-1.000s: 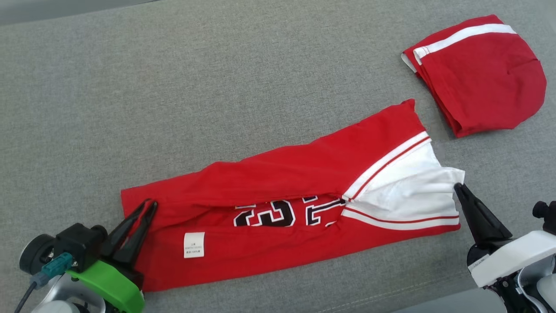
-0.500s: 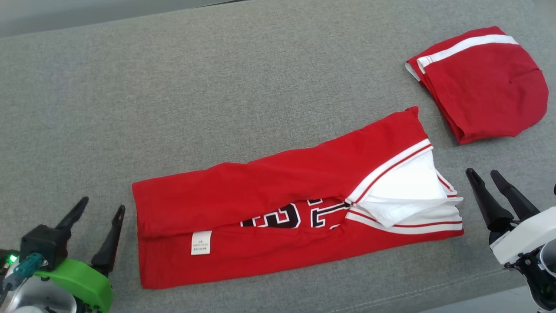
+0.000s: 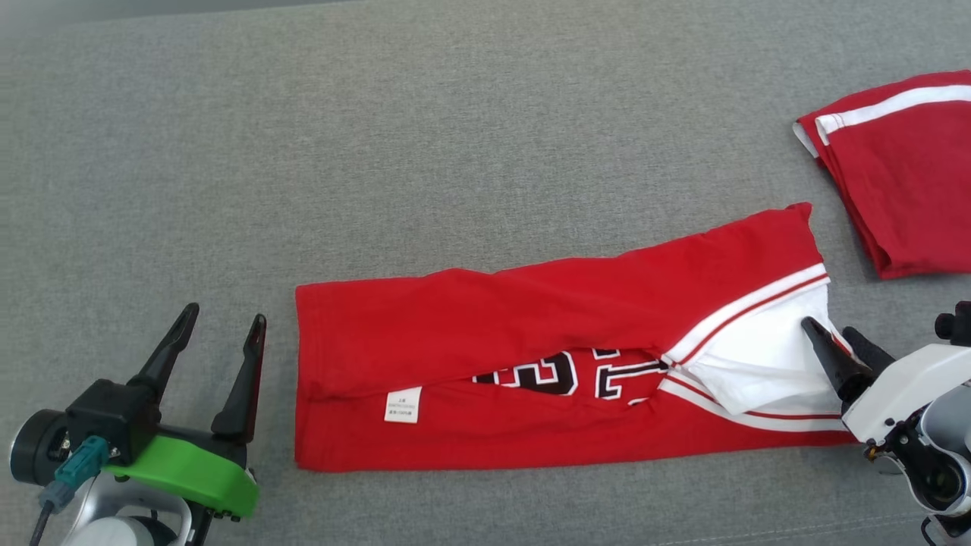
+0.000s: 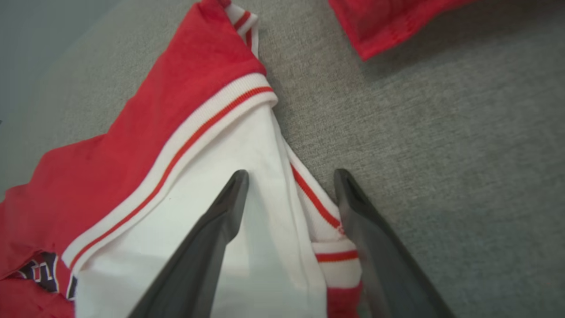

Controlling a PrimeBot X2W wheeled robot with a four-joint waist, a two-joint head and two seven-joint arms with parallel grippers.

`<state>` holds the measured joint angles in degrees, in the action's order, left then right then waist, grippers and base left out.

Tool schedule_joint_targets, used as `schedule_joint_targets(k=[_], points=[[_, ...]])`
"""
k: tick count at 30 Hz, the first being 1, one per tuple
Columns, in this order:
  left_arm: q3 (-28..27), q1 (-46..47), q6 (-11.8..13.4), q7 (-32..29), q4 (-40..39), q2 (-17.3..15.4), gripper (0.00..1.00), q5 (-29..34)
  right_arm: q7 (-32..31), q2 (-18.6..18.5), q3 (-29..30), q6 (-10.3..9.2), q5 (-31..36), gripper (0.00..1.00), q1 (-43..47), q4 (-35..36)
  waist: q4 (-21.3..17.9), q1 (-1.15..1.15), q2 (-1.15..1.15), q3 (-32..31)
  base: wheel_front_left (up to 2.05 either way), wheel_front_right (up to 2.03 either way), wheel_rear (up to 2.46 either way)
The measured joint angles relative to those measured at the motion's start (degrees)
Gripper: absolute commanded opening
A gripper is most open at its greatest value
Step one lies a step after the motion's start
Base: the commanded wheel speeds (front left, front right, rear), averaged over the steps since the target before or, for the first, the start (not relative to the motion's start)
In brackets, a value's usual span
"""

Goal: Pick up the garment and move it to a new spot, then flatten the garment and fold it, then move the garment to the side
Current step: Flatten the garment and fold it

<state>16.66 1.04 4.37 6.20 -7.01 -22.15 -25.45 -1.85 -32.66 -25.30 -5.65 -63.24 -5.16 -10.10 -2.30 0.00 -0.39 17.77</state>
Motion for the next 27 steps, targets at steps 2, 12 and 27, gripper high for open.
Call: schedule_joint_targets(k=[2, 12, 27], points=[[0.1, 0.1, 0.0, 0.5, 0.0, 0.5, 1.00, 0.0, -1.1, -0.2, -0.5, 0.01, 0.1, 1.00, -0.6, -1.4, 1.1, 0.00, 0.00, 0.2, 0.00, 0.00, 0.00], [-0.6, 0.1, 0.7, 1.8, 1.0, 2.6, 1.00, -1.1, -11.1, -1.2, -2.3, 4.17, -8.1, 0.00, -3.8, -5.9, 3.7, 0.00, 0.00, -0.4, 0.00, 0.00, 0.00], [-2.5, -1.1, 1.2, 4.0, 2.8, 3.1, 1.00, -1.6, -13.9, -3.7, 11.3, 8.13, -21.6, 0.00, -3.6, -5.0, 0.8, 0.00, 0.00, -3.5, 0.00, 0.00, 0.00]])
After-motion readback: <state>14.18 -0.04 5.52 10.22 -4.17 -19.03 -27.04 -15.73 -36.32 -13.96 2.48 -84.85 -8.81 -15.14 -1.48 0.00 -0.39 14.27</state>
